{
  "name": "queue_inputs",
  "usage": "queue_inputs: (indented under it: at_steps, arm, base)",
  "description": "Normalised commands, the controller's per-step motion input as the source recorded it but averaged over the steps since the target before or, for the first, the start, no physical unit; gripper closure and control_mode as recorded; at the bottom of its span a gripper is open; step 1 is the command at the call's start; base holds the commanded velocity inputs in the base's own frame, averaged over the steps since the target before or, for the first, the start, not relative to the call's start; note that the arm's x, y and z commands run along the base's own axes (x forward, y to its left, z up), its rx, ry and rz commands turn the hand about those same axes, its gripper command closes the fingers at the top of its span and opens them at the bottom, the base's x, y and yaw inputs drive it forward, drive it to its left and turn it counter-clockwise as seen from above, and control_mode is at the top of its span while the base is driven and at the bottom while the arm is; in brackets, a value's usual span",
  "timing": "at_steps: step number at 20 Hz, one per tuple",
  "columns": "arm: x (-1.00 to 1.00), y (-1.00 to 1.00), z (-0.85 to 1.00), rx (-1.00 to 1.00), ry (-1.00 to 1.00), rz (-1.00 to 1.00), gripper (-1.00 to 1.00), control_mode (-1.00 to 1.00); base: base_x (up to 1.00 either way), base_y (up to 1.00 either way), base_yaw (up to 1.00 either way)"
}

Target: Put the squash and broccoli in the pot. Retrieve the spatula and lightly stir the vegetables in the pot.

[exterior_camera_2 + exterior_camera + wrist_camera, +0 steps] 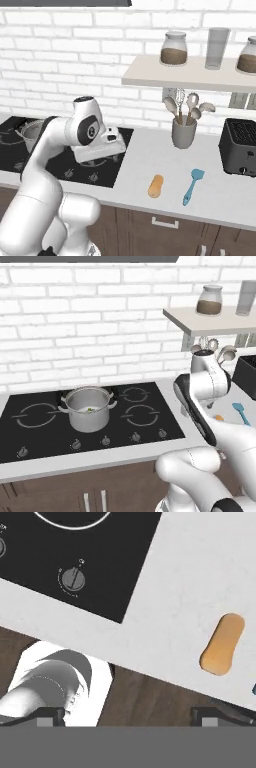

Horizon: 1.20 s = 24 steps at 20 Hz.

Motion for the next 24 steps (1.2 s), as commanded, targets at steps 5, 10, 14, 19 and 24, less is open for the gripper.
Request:
queue_inputs:
  at_steps: [5,10,14,19,24]
  arm:
    - [0.0,-1.0,-0.22,0.05,0.23,-0.51,-1.0,-1.0]
    - [0.0,-0.98,-0.72,0.0,0.21,-0.42,-1.0,-1.0]
    - [0.0,-0.82,-0.55,0.0,0.02,-0.28,-1.0,-1.0]
    - [0.12,-0.35,-0.38,0.0,-0.01,-0.05,-1.0,-1.0]
    - [0.32,-0.03,-0.5,0.0,0.0,0.0,-1.0,-1.0]
  base:
    - [0.0,0.0,0.0]
    - [0.0,0.0,0.0]
    - [0.0,0.0,0.0]
    - [0.0,0.0,0.0]
    - [0.0,0.0,0.0]
